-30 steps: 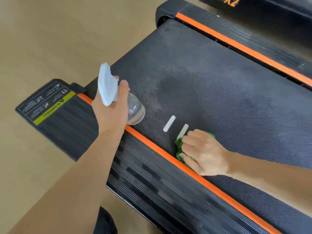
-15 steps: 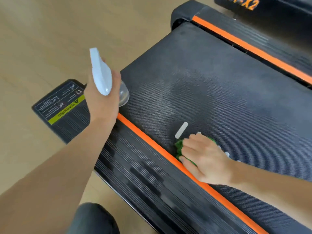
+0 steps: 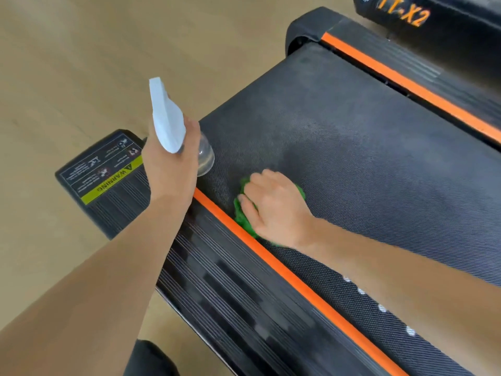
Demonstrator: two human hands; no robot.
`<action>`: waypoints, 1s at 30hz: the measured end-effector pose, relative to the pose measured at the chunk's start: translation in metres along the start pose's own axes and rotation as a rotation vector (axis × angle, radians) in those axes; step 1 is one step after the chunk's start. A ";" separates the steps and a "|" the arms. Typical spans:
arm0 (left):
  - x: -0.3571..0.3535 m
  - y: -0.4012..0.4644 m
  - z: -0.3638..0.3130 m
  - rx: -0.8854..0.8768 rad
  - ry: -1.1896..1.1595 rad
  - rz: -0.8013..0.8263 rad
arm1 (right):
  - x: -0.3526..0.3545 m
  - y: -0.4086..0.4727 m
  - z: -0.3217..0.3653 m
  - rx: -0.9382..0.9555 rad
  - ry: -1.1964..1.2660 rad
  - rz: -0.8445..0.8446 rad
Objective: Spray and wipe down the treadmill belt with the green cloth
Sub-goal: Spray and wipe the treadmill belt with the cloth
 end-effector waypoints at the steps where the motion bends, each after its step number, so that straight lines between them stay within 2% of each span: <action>1: 0.000 -0.001 -0.001 -0.002 -0.003 0.006 | 0.004 -0.023 0.005 0.023 0.023 0.045; 5: -0.003 0.001 0.000 -0.017 -0.002 0.024 | 0.028 -0.080 0.012 0.144 0.054 0.151; 9: -0.007 0.002 0.002 -0.024 -0.024 0.025 | 0.011 -0.041 0.014 0.263 -0.013 0.140; 14: -0.001 0.002 0.001 -0.027 -0.066 -0.010 | -0.011 0.046 -0.005 0.030 -0.041 -0.078; 16: 0.002 0.000 -0.003 -0.034 -0.081 -0.015 | -0.011 0.033 0.001 0.028 -0.023 -0.037; 19: 0.000 -0.002 -0.004 -0.013 -0.102 -0.004 | 0.007 -0.033 0.011 0.087 0.027 0.105; 23: -0.002 0.001 0.000 -0.003 -0.119 0.006 | 0.023 -0.072 0.013 0.225 0.024 0.234; 26: -0.004 0.003 0.002 -0.012 -0.094 0.012 | 0.005 -0.027 0.014 0.279 -0.010 0.171; 30: -0.001 0.004 0.000 -0.012 -0.072 -0.029 | -0.026 0.054 0.001 0.111 -0.039 0.013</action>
Point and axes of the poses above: each hand's wrist, its own y-axis towards the middle knuckle, its own x-axis out of the back of the hand, z = x × y, the point moved 9 cm from there along y, towards the middle knuckle, and after that the axes turned 8 degrees about y, right-handed, at the moved point
